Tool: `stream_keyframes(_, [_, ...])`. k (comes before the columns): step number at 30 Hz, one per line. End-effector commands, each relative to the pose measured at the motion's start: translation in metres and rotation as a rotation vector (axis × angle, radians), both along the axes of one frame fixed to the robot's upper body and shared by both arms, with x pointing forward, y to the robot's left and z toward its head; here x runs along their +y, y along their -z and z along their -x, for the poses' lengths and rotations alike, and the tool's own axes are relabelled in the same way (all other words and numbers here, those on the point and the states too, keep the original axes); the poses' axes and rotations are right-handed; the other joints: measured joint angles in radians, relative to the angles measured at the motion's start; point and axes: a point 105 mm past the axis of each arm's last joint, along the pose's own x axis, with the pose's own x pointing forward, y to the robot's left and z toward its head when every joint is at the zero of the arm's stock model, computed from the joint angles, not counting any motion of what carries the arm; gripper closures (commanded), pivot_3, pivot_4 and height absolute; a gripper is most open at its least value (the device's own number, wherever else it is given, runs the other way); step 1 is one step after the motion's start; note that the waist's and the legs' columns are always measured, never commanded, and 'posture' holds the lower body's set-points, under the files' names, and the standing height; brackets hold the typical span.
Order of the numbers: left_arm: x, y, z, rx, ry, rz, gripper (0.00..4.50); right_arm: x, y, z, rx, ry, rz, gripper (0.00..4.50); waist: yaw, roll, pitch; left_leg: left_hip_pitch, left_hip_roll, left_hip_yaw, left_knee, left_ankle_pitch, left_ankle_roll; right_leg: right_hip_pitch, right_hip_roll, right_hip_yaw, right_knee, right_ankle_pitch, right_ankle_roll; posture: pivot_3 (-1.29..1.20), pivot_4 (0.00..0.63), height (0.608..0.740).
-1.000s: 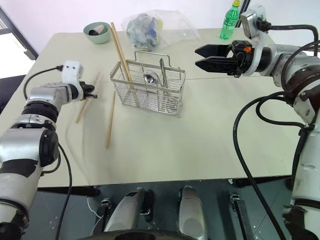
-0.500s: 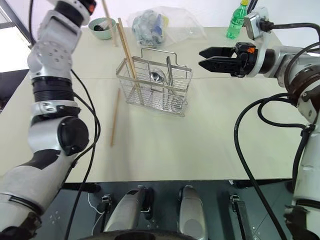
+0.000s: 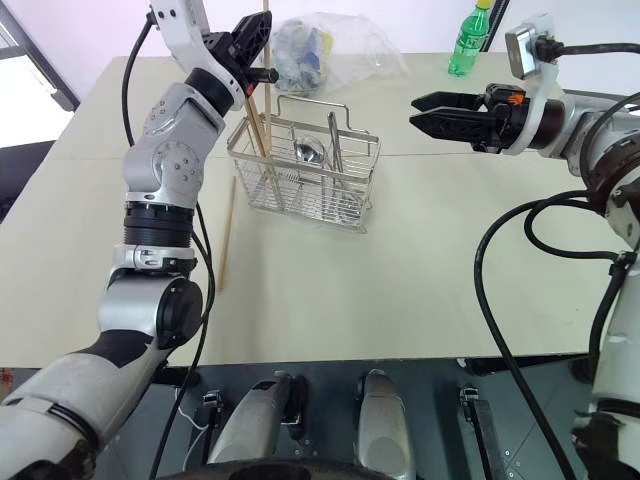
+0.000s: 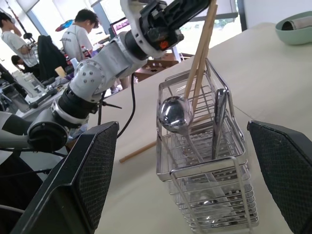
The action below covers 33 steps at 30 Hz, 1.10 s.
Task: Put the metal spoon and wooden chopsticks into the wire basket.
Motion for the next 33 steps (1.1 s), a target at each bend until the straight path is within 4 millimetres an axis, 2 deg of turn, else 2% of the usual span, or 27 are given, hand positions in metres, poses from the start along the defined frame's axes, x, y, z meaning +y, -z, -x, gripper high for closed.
stream_keyframes(1, [-0.004, -0.016, 0.013, -0.086, 0.002, -0.014, 4.46, 0.002, -0.010, 0.001, -0.030, 0.002, -0.040, 0.15, 0.001, 0.000, 0.000, 0.000, 0.000, 0.000, 0.000, 0.000, 0.000, 0.000, 0.000, 0.000, 0.000, 0.000, 0.000, 0.00, 0.150, 0.669])
stream_keyframes(4, [-0.003, -0.016, 0.016, -0.077, 0.010, 0.009, 3.35, 0.004, -0.009, -0.001, -0.033, 0.007, -0.042, 0.15, 0.002, 0.000, 0.000, 0.000, 0.000, 0.000, 0.001, 0.000, 0.000, 0.000, 0.000, 0.000, 0.000, 0.000, 0.000, 0.00, 0.150, 0.669])
stream_keyframes(10, [0.004, -0.024, 0.023, -0.082, 0.002, 0.032, 0.28, 0.007, -0.009, -0.004, -0.039, 0.019, -0.046, 0.15, 0.001, 0.000, 0.000, 0.000, 0.000, 0.000, 0.001, 0.000, 0.000, 0.000, 0.000, 0.000, 0.000, 0.000, 0.000, 0.00, 0.150, 0.669])
stream_keyframes(11, [0.007, -0.027, 0.024, -0.081, -0.007, 0.034, 0.04, 0.007, -0.008, -0.004, -0.043, 0.016, -0.042, 0.15, 0.001, 0.000, 0.000, 0.000, 0.000, 0.000, 0.001, 0.000, 0.000, 0.000, 0.000, 0.000, 0.000, 0.000, 0.000, 0.00, 0.150, 0.669])
stream_keyframes(17, [0.032, -0.045, 0.029, 0.002, -0.102, -0.019, 0.04, 0.007, -0.002, 0.001, -0.093, -0.028, 0.005, 0.15, -0.001, 0.000, 0.000, 0.000, 0.000, 0.000, 0.001, 0.000, 0.000, 0.000, 0.002, 0.000, 0.001, 0.000, 0.000, 0.00, 0.150, 0.669])
stream_keyframes(20, [0.063, -0.044, 0.023, 0.163, -0.212, -0.092, 0.04, 0.009, 0.007, 0.002, -0.129, -0.055, 0.069, 0.15, -0.002, 0.000, 0.000, 0.001, 0.000, 0.000, 0.001, 0.000, 0.000, 0.000, 0.002, 0.001, 0.002, 0.000, 0.000, 0.00, 0.150, 0.669])
stream_keyframes(22, [0.089, -0.031, 0.017, 0.333, -0.291, -0.154, 0.04, 0.010, 0.007, 0.003, -0.132, -0.072, 0.082, 0.15, -0.005, 0.000, 0.000, 0.001, 0.000, 0.000, 0.001, 0.000, 0.000, 0.000, 0.003, 0.001, 0.002, 0.000, 0.000, 0.00, 0.150, 0.669])
stream_keyframes(25, [0.113, -0.003, 0.018, 0.517, -0.350, -0.262, 0.04, 0.014, 0.006, 0.005, -0.133, -0.097, 0.094, 0.15, -0.008, 0.001, 0.000, 0.002, 0.000, 0.001, -0.001, 0.000, 0.000, 0.000, 0.003, 0.002, 0.003, 0.000, 0.000, 0.00, 0.150, 0.669])
stream_keyframes(28, [0.120, 0.031, 0.021, 0.678, -0.336, -0.298, 0.04, 0.018, 0.012, 0.005, -0.137, -0.126, 0.119, 0.15, -0.005, 0.000, 0.000, 0.003, 0.000, 0.001, -0.001, 0.000, 0.000, 0.000, 0.003, 0.003, 0.003, 0.000, 0.000, 0.00, 0.150, 0.669])
stream_keyframes(33, [0.115, 0.093, 0.029, 0.886, -0.337, -0.385, 0.04, 0.023, 0.029, 0.006, -0.157, -0.160, 0.160, 0.15, -0.003, 0.000, -0.001, 0.003, 0.000, 0.000, -0.001, 0.000, 0.000, 0.002, 0.003, 0.003, 0.002, 0.000, 0.000, 0.00, 0.150, 0.669])
